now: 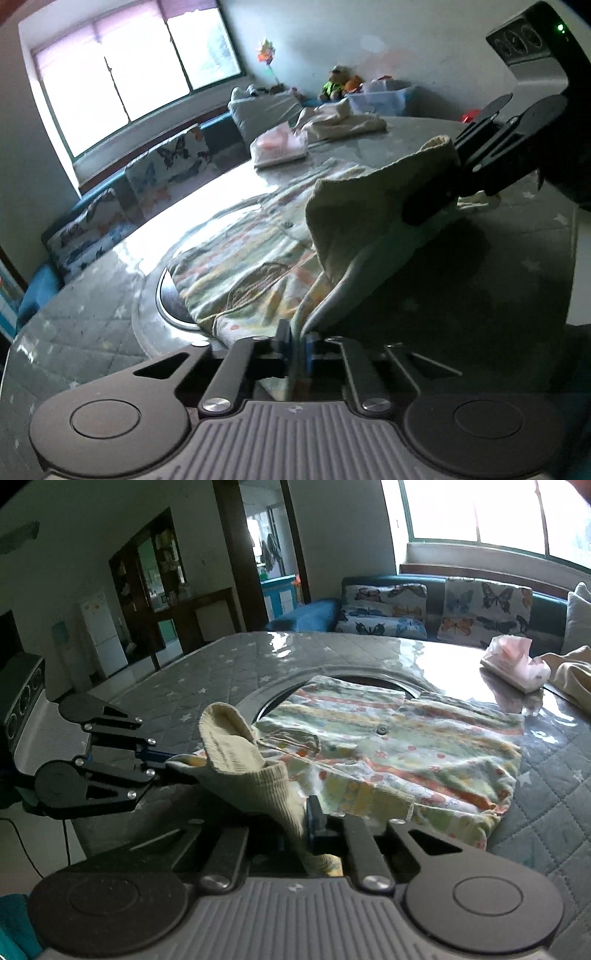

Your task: Fold clothes

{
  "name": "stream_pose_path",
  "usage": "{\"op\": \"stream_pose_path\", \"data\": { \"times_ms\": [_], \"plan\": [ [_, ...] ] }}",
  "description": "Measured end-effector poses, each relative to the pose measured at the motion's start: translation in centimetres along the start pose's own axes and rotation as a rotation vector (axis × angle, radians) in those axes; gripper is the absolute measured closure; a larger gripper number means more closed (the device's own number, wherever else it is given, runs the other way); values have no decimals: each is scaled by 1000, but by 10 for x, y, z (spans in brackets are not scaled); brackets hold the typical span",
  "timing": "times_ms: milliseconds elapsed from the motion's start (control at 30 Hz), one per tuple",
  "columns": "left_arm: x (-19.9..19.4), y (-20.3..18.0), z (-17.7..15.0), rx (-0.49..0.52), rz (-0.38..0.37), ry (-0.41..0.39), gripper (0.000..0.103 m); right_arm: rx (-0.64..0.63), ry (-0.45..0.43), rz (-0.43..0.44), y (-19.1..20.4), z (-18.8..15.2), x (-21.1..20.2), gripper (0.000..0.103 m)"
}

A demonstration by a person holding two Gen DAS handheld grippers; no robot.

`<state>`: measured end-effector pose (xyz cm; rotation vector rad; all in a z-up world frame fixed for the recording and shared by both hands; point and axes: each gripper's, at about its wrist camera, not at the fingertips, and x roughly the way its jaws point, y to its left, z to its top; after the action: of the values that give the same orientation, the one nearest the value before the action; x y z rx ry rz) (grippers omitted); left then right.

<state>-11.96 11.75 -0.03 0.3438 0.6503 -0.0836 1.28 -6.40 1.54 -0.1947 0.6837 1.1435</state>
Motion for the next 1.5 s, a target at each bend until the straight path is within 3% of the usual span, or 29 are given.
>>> {"op": "stream_pose_path", "data": {
  "times_ms": [233, 533, 733, 1033, 1267, 1500],
  "plan": [
    [-33, -7, 0, -21, -89, -37, 97, -19, -25, 29, 12, -12, -37, 96],
    [-100, -28, -9, -125, -285, -33, 97, -63, 70, 121, 48, -28, -103, 97],
    [-97, -22, 2, -137, -280, -47, 97, -97, 98, 114, 50, -11, -108, 97],
    [-45, 29, 38, -207, -228, -72, 97, -183, 31, 27, 21, 49, -78, 98],
    [30, 76, 48, -300, -208, 18, 97, -176, 20, -42, -25, 88, -20, 98],
    [94, 97, 33, -420, -200, 108, 97, -96, 23, -124, -69, 82, 51, 97]
  ]
}}
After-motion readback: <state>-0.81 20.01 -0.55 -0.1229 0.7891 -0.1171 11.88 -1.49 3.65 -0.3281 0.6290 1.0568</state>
